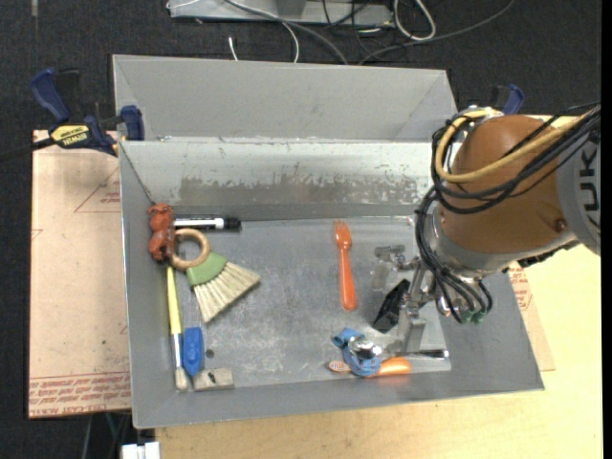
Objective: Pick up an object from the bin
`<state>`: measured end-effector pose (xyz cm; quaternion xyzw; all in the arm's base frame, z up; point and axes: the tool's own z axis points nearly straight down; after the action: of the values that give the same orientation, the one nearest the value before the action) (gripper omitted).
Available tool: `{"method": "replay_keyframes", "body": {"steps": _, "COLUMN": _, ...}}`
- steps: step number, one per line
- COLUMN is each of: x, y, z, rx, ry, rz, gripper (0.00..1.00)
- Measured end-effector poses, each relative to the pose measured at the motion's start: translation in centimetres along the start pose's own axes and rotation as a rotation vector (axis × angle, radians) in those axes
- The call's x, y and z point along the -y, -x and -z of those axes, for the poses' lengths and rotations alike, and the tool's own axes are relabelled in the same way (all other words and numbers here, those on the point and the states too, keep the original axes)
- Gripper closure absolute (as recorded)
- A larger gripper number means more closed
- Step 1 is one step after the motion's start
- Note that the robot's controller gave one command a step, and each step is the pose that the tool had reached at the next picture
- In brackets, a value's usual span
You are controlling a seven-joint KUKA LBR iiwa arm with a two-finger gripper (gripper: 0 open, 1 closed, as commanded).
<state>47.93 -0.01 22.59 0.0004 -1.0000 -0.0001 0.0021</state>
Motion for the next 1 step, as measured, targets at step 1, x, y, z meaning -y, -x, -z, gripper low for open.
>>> {"method": "replay_keyframes", "body": {"steps": 1, "x": 0.0, "y": 0.1, "z": 0.17, "rx": 0.004, "ry": 0.0, "rz": 0.0, "gripper": 0.0}}
